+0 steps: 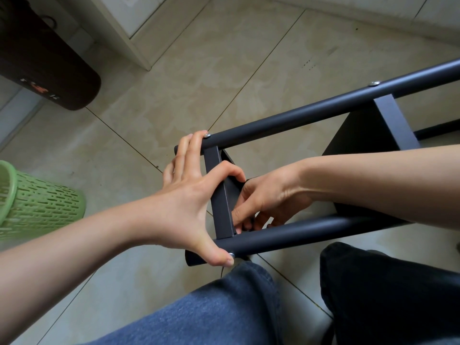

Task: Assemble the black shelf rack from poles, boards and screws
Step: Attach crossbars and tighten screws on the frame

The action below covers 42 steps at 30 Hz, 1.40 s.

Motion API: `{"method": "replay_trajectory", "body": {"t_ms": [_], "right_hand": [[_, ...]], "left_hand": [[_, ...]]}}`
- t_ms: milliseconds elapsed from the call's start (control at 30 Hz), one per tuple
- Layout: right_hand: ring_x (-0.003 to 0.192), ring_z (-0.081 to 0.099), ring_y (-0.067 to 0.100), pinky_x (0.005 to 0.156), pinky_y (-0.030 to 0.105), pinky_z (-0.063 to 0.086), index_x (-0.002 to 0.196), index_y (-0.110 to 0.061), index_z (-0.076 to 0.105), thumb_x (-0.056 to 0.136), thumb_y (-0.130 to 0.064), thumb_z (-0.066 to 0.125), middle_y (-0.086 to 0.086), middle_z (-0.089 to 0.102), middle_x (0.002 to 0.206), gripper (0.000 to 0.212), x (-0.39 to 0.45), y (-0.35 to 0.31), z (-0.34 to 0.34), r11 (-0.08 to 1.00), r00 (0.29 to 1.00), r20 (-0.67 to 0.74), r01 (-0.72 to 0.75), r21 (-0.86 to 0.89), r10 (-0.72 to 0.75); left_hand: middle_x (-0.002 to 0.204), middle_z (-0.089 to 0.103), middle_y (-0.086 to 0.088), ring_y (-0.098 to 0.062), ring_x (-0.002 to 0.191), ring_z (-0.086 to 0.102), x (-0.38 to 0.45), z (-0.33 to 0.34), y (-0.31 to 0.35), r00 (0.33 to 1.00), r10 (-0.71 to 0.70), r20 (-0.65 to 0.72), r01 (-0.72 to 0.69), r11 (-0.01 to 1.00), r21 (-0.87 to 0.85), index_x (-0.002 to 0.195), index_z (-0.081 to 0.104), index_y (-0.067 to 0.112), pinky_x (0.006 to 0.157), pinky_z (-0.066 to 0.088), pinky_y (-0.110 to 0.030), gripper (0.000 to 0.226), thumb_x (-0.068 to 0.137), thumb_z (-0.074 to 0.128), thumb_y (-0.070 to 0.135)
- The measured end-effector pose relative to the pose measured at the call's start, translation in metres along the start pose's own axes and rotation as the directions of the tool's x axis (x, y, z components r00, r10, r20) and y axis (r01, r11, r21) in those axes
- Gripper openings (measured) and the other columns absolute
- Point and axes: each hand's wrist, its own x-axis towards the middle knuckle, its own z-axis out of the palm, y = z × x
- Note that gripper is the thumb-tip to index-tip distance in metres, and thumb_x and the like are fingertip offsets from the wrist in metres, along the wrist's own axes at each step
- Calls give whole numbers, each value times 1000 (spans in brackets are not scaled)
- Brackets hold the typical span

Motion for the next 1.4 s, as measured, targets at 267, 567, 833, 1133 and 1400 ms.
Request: {"method": "replay_trajectory", "body": {"t_ms": [267, 567, 833, 1133, 1400], "right_hand": [[64, 56, 15, 64, 27, 48, 77, -9, 63, 96, -12, 57, 2, 62, 71, 20, -2, 1, 3, 994, 997, 22, 67, 82, -69], [61, 58, 10, 59, 22, 46, 74, -13, 66, 95, -21, 60, -3, 64, 66, 23, 0, 2, -3, 999, 999, 42, -34, 35, 32], [68, 59, 15, 65, 27, 50, 79, -9, 65, 93, -14, 58, -1, 66, 70, 16, -1, 1, -1, 998, 999, 37, 3, 67, -5], [67, 55, 13, 65, 26, 45, 75, -13, 65, 95, -21, 59, -1, 62, 70, 22, -2, 1, -1, 999, 998, 49, -36, 13, 35], [66, 56, 13, 62, 23, 44, 78, -10, 65, 93, -14, 58, 0, 65, 73, 17, -5, -2, -5, 1000, 997, 71, 2, 31, -4]], "left_hand": [[153, -37, 6, -17, 135, -51, 1, 1, 0, 1000, 5, -10, -5, 1000, 11, 123, 26, 57, 120, -4, -59, 104, 29, 67, 78], [153, -36, 6, -15, 134, -51, 1, 1, 0, 1000, 8, -16, -8, 1000, 8, 123, 25, 57, 120, -6, -55, 105, 29, 68, 77], [153, -37, 6, -14, 133, -52, 0, -1, 1, 1000, 4, -5, -4, 1000, -3, 122, 24, 58, 119, -9, -52, 104, 29, 67, 78], [153, -37, 5, -15, 133, -53, 0, 0, 1, 1000, 9, -8, -9, 1000, 6, 123, 25, 57, 119, -9, -52, 105, 30, 67, 77], [154, -36, 5, -15, 134, -52, 0, 1, 0, 1000, 10, -20, -10, 1000, 6, 123, 25, 57, 120, -6, -56, 104, 29, 66, 78]]}}
